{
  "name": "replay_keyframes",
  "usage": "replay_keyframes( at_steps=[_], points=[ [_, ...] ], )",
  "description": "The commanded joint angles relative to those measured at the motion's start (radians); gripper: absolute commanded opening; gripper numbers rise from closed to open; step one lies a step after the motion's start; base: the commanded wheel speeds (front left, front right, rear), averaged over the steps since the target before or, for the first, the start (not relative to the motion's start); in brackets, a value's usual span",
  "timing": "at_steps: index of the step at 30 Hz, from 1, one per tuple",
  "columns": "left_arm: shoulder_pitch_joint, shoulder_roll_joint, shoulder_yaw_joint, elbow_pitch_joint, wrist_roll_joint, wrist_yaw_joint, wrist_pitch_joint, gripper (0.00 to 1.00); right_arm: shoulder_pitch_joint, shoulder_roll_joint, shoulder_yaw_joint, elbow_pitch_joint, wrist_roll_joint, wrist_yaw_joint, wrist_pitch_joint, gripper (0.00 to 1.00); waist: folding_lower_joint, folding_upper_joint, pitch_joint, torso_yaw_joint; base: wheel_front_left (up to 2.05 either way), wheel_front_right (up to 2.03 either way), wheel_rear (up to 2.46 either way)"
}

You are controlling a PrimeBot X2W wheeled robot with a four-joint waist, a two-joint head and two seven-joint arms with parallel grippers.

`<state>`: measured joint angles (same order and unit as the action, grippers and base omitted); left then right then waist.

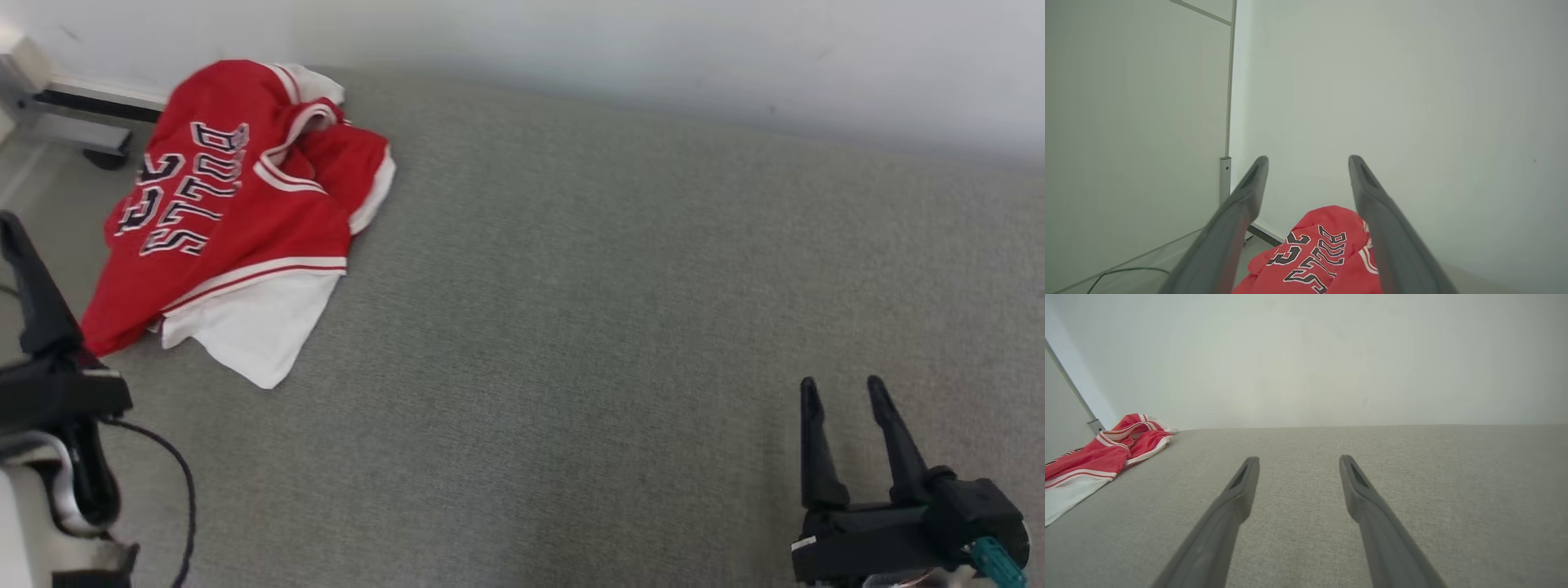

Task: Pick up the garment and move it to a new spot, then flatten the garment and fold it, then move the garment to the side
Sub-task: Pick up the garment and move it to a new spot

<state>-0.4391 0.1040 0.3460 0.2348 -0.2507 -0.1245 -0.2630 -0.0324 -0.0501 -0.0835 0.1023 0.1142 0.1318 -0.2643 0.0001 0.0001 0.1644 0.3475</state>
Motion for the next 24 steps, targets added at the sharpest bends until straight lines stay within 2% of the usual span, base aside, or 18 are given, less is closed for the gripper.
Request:
replay_keyframes(
  at_steps=[1, 7, 8, 13, 15, 19, 24],
  points=[
    [-0.050, 0.018, 0.009, 0.024, -0.016, -0.006, -0.003, 1.00, -0.017, 0.000, -0.012, -0.014, -0.008, -0.002, -0.001, 1.00, -0.0001, -0.0001, 0.158, -0.151, 0.00, 0.00, 0.00],
    [-0.203, 0.108, 0.004, 0.136, -0.062, -0.005, -0.003, 1.00, -0.057, 0.000, -0.029, -0.055, -0.017, -0.002, 0.000, 1.00, -0.0001, -0.0001, 0.228, -0.219, 0.00, 0.00, 0.00],
    [-0.203, 0.108, 0.004, 0.136, -0.062, -0.005, -0.003, 1.00, -0.057, 0.000, -0.029, -0.055, -0.017, -0.002, 0.000, 1.00, -0.0001, -0.0001, 0.228, -0.219, 0.00, 0.00, 0.00],
    [-0.318, 0.206, -0.039, 0.298, -0.112, -0.005, -0.003, 1.00, -0.077, 0.001, -0.019, -0.085, -0.023, -0.002, 0.000, 1.00, -0.0001, -0.0001, 0.261, -0.266, 0.00, 0.00, 0.00],
    [-0.377, 0.257, -0.078, 0.403, -0.150, -0.005, 0.008, 1.00, -0.080, 0.001, -0.022, -0.106, -0.029, -0.002, -0.001, 1.00, -0.0001, -0.0001, 0.274, -0.288, 0.00, 0.00, 0.00],
    [-0.447, 0.324, -0.108, 0.519, -0.187, -0.004, 0.036, 1.00, -0.081, 0.000, -0.033, -0.126, -0.039, -0.002, 0.000, 1.00, -0.0001, -0.0001, 0.298, -0.311, 0.00, 0.00, 0.00],
    [-0.507, 0.366, -0.145, 0.665, -0.210, -0.004, 0.122, 1.00, -0.079, -0.009, -0.059, -0.142, -0.041, -0.002, 0.000, 1.00, -0.0001, -0.0001, 0.323, -0.324, 0.00, 0.00, 0.00]
  ],
)
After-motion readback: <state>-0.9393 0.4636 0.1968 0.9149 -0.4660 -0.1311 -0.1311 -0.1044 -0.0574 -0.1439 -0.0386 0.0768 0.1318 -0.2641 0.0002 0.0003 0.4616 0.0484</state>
